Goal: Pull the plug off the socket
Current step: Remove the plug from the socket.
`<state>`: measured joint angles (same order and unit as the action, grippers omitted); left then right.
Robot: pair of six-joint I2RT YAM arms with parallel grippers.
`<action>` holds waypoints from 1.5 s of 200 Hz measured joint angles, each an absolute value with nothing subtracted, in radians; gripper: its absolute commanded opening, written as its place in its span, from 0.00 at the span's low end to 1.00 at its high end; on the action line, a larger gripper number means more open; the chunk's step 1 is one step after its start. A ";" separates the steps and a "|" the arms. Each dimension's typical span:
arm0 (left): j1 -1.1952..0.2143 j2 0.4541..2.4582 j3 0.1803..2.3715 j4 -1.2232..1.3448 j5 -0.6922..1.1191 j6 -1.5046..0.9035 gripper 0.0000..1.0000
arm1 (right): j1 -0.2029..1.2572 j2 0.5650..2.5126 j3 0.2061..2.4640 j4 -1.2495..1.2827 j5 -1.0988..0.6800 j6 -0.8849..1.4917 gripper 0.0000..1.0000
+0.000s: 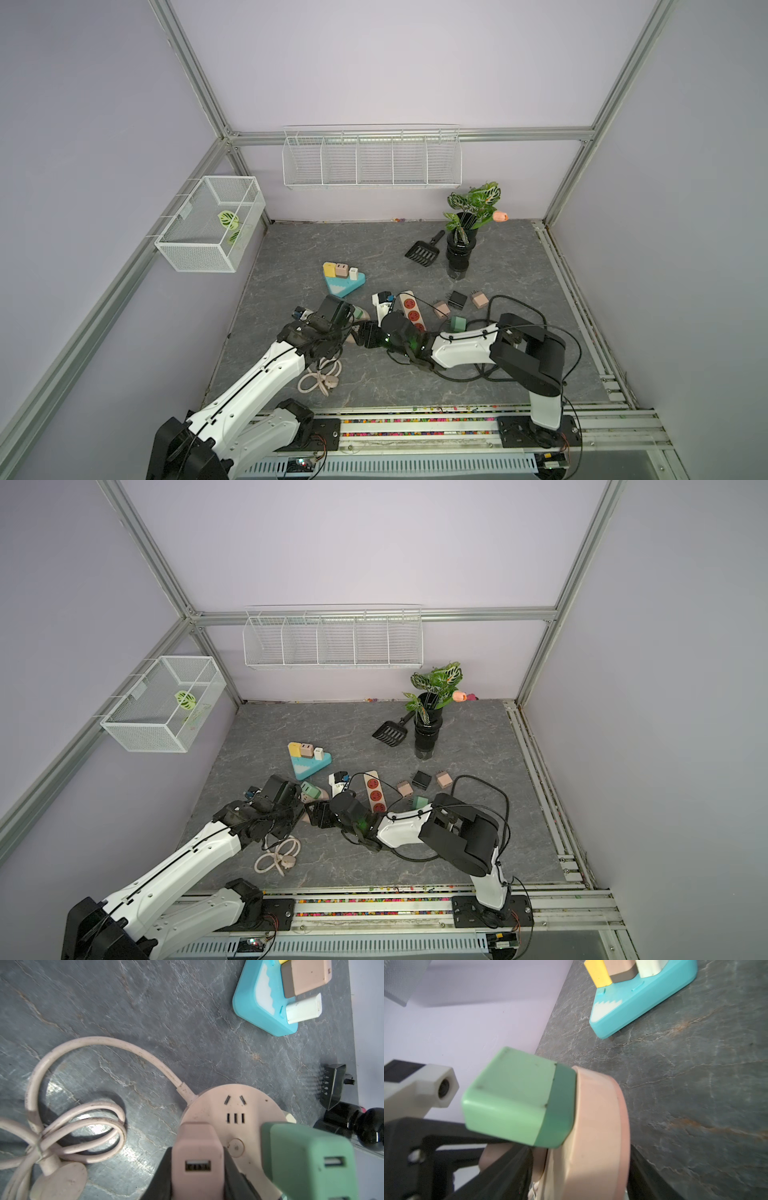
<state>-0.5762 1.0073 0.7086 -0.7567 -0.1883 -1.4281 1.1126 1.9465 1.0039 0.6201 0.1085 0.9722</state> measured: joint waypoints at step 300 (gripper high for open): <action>-0.326 0.973 0.738 -0.746 0.042 -1.146 0.00 | 1.148 2.049 1.164 0.574 0.292 1.087 0.00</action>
<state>-0.3256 0.9730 0.7380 -0.7456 0.0422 -1.1458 1.1484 2.0487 1.1645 0.5739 0.2916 1.0874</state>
